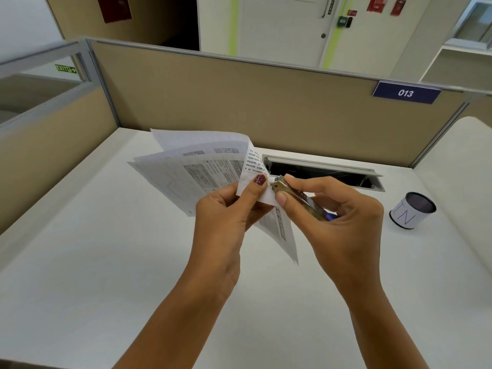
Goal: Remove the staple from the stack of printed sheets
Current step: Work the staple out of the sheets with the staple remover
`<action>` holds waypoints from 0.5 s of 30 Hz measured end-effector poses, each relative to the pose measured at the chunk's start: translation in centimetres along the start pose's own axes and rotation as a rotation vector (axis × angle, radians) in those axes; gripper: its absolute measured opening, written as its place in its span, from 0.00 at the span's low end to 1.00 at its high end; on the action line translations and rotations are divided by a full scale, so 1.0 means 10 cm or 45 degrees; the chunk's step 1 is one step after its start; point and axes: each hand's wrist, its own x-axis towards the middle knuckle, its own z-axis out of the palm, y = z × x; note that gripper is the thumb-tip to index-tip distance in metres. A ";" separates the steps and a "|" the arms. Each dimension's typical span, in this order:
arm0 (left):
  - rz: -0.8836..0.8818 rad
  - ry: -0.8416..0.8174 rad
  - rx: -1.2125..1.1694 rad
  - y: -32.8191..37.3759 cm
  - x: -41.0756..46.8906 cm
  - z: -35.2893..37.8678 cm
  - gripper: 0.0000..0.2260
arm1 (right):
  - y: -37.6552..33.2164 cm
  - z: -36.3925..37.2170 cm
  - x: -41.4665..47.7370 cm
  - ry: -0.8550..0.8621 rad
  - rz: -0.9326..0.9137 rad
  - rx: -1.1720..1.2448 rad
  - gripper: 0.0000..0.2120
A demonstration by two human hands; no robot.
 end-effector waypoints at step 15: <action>0.029 0.092 0.099 -0.01 0.01 0.03 0.03 | 0.05 -0.03 0.05 -0.061 0.000 0.009 0.14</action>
